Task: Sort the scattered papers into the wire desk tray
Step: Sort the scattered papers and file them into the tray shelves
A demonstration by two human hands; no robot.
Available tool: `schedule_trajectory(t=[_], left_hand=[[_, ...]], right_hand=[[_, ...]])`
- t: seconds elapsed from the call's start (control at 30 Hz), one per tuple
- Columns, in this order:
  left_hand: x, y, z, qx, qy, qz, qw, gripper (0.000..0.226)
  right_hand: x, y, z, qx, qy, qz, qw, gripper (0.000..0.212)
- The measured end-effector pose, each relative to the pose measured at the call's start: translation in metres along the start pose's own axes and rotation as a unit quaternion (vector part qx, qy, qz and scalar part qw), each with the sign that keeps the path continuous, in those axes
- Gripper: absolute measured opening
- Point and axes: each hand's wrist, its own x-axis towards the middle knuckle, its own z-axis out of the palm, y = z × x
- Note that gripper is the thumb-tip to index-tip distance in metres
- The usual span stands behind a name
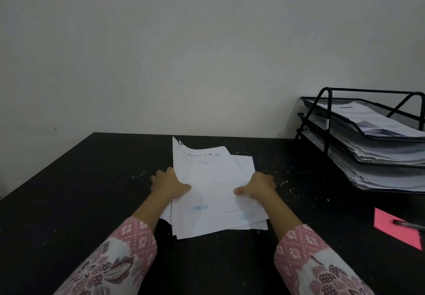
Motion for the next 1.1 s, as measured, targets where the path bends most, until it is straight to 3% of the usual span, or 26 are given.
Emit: schedule_trajectory(t=[0.1, 0.37, 0.5, 0.6, 0.67, 0.77, 0.9, 0.97, 1.1], left_hand=[[0.003, 0.007, 0.003, 0.006, 0.000, -0.019, 1.000, 0.070], [-0.002, 0.018, 0.007, -0.005, -0.006, -0.018, 1.000, 0.059], [-0.004, 0.016, 0.005, -0.013, -0.009, -0.014, 1.000, 0.064], [-0.003, 0.008, 0.001, -0.112, -0.018, -0.006, 0.994, 0.067], [-0.003, 0.003, -0.002, -0.260, -0.008, 0.015, 0.965, 0.053], [-0.006, -0.001, -0.016, -0.458, -0.018, 0.051, 0.887, 0.048], [-0.017, 0.015, -0.045, -0.590, -0.043, 0.103, 0.800, 0.045], [-0.022, 0.026, -0.056, -0.602, -0.011, 0.132, 0.788, 0.051], [-0.030, 0.047, -0.066, -0.581, 0.075, 0.176, 0.791, 0.040]], right_hand=[[0.000, -0.007, 0.002, 0.005, -0.015, 0.015, 1.000, 0.084], [-0.002, -0.014, 0.005, 0.023, -0.030, 0.048, 0.998, 0.084], [-0.003, -0.015, 0.005, 0.173, -0.001, -0.024, 0.985, 0.050], [-0.012, -0.012, -0.007, 0.283, 0.007, -0.077, 0.956, 0.041], [-0.017, -0.010, -0.020, 0.343, 0.014, -0.116, 0.932, 0.042], [-0.021, -0.006, -0.043, 0.417, 0.026, -0.166, 0.893, 0.040], [-0.023, 0.000, -0.067, 0.504, 0.030, -0.209, 0.837, 0.036], [-0.025, 0.000, -0.075, 0.517, 0.046, -0.234, 0.822, 0.034], [-0.031, -0.005, -0.083, 0.508, 0.122, -0.277, 0.807, 0.027]])
